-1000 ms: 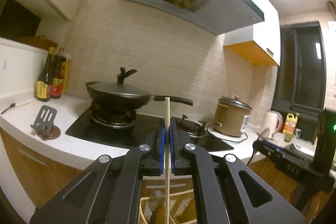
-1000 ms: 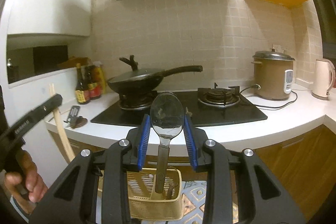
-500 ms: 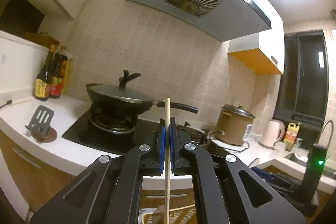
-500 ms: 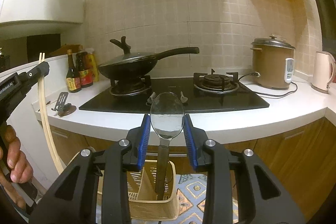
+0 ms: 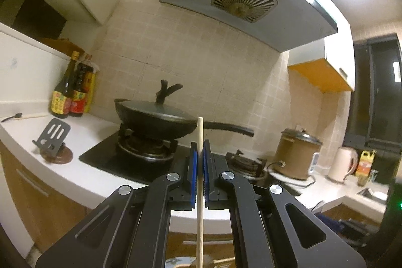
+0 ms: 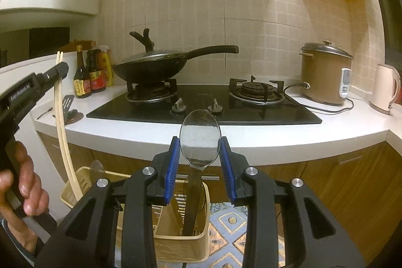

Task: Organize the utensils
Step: 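Lift the chopstick and spoon and carry both over the basket, then open both tools to drop chopstick and spoon into the basket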

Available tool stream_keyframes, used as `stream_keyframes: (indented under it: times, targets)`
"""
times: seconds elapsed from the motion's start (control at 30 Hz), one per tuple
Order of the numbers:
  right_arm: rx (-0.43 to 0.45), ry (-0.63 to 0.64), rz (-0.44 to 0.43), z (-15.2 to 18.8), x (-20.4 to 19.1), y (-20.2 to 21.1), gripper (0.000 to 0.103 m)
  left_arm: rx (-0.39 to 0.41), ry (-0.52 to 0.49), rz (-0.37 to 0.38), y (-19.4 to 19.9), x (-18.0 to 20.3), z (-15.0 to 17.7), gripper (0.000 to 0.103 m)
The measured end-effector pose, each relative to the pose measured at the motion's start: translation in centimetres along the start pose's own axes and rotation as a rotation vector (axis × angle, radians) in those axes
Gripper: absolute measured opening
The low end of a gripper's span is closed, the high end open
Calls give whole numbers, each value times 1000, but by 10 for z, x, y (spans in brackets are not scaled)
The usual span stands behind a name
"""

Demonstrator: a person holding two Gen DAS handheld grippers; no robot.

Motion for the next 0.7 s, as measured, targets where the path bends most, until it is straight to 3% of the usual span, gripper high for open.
stream_keyframes:
  times: [0.27, 0.4, 0.47, 0.5, 0.53, 0.7]
  targets:
    - [-29, -2, -22, 14, -1, -2, 29, -69, -2, 23, 1, -4, 29, 2]
    - [-78, -26, -72, 18, 1, 3, 30, -121, 17, 51, 10, -6, 36, 2]
    - [-99, -32, -78, 19, 3, 7, 45, -169, 32, 74, 14, -6, 41, 10]
    - [-108, -40, -88, 20, 5, 10, 66, -200, 40, 93, 18, -6, 44, 18]
    - [-109, -49, -94, 20, 7, 14, 72, -222, 47, 103, 20, -5, 47, 24]
    - [-171, -66, -110, 23, 16, 34, 72, -311, 92, 137, 39, -7, 52, 24]
Point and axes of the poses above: each gripper's, at about its wrist camera, not at the fingertips, and y roughly against the way its jaws point, x to its right, z to its underside, the point moved 6 cm from there along -y, roughly the way its jaws point, and after that the axes turned 14 degrees about z, right-handed, at the moved point
